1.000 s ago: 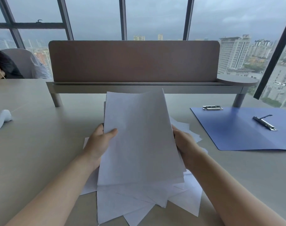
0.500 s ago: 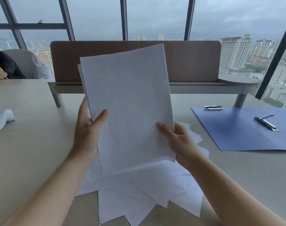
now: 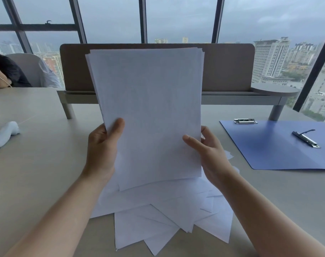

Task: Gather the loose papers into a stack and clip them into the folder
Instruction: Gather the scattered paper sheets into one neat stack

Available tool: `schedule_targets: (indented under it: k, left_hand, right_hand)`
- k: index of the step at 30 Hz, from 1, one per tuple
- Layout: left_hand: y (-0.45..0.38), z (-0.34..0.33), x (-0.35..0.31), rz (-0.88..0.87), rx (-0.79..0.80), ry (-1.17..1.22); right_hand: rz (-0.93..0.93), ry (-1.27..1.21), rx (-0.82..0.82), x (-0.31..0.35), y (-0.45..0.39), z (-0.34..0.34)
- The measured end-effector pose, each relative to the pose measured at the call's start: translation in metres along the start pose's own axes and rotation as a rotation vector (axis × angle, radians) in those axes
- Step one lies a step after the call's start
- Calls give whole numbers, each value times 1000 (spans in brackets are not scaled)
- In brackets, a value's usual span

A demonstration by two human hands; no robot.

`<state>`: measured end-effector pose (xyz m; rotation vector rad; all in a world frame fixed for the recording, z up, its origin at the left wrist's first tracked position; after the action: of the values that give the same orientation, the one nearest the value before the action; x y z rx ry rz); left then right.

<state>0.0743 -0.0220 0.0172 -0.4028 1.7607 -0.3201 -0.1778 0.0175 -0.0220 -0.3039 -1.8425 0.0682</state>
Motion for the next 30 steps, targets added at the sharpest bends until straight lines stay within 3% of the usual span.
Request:
schedule_targets:
  k: [3,6,13,15,20,25,30]
  left_hand:
    - [-1,-3,11,100,95,43]
    - [2,-4,25,159,140,-97]
    - [-9,3,51,314,141,-184]
    - [-12,7,57,303,206,-372]
    - [-2,22,91,267,625,-1396]
    - [-9,21,83,192,576,-1458]
    - [-7,27,81,292,568,-1479]
  right_hand:
    - [-24,29,32,-10,2,-3]
    - [-60,37,17,-22,2,-1]
    - [-7,180,-159,-12,-4,18]
    - [-28,116,-249,-10,-9,32]
    - [-203,-152,-324,-29,-18,57]
    - [-305,-241,-352,-46,-21,61]
    - [-329,-279,-323,-47,-22,57]
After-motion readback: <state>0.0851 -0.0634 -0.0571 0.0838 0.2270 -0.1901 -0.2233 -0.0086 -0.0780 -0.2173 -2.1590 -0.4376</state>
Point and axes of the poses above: each hand's wrist, its own y-axis away from the middle knuckle, its own z-axis out of the back of the hand, x = y × z, the point moved 8 cm from there along -y, towards the middle knuckle, and after that the axes turned 5 degrees about -y, right-handed, at the moved point
